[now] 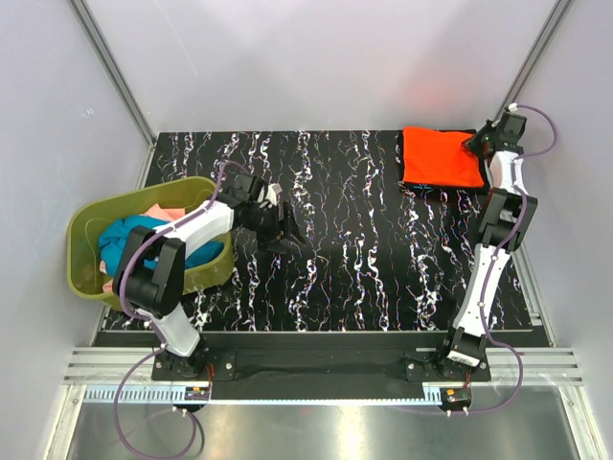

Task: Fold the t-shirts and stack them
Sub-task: Neatly place the folded tshirt to the corner

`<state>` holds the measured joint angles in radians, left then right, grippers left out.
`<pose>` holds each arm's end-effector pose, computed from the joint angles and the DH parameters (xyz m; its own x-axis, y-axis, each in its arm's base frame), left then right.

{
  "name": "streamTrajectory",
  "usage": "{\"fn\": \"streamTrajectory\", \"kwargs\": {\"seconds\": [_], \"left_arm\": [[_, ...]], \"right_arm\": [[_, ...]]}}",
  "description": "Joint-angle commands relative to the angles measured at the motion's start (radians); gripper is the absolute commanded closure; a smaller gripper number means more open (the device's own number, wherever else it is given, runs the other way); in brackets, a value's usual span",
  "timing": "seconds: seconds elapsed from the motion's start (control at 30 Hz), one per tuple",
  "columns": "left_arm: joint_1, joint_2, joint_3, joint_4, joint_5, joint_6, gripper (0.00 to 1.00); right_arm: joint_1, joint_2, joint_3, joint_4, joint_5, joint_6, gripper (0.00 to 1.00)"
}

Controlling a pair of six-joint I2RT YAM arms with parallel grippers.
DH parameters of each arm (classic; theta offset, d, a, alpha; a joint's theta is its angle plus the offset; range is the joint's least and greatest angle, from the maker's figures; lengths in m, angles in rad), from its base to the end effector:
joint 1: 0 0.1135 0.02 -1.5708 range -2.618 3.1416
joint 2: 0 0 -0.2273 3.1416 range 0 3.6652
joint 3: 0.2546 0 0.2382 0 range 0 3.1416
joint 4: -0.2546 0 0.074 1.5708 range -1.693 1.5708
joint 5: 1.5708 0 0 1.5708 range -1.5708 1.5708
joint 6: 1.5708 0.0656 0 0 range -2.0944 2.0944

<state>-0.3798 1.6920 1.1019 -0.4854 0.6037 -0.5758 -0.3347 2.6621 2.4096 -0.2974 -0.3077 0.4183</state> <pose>0.2957 -0.1581 0.1481 -0.9880 -0.0882 -0.1267 0.0213 0.7350 -0.6777 0.5508 -0.1705 0.1475 -0.4229 0.5570 -0.7148 0.2637 0.8303 0.4910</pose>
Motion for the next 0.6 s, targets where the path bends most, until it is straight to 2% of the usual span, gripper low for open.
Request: {"fn": "streamTrajectory", "kwargs": {"seconds": [0.0, 0.17, 0.43, 0.57], "left_arm": [[0.005, 0.017, 0.059, -0.016, 0.025, 0.024, 0.25], [0.01, 0.046, 0.073, -0.031, 0.021, 0.031, 0.25], [0.013, 0.066, 0.085, -0.041, 0.019, 0.024, 0.25], [0.013, 0.048, 0.076, -0.024, 0.022, 0.004, 0.25]], "right_arm": [[-0.009, 0.028, 0.057, 0.115, 0.01, 0.03, 1.0], [-0.026, 0.116, 0.166, 0.149, 0.013, 0.008, 1.0], [-0.063, 0.177, 0.229, 0.175, 0.029, 0.03, 0.87], [-0.067, 0.125, 0.235, 0.133, -0.021, 0.03, 0.81]]}}
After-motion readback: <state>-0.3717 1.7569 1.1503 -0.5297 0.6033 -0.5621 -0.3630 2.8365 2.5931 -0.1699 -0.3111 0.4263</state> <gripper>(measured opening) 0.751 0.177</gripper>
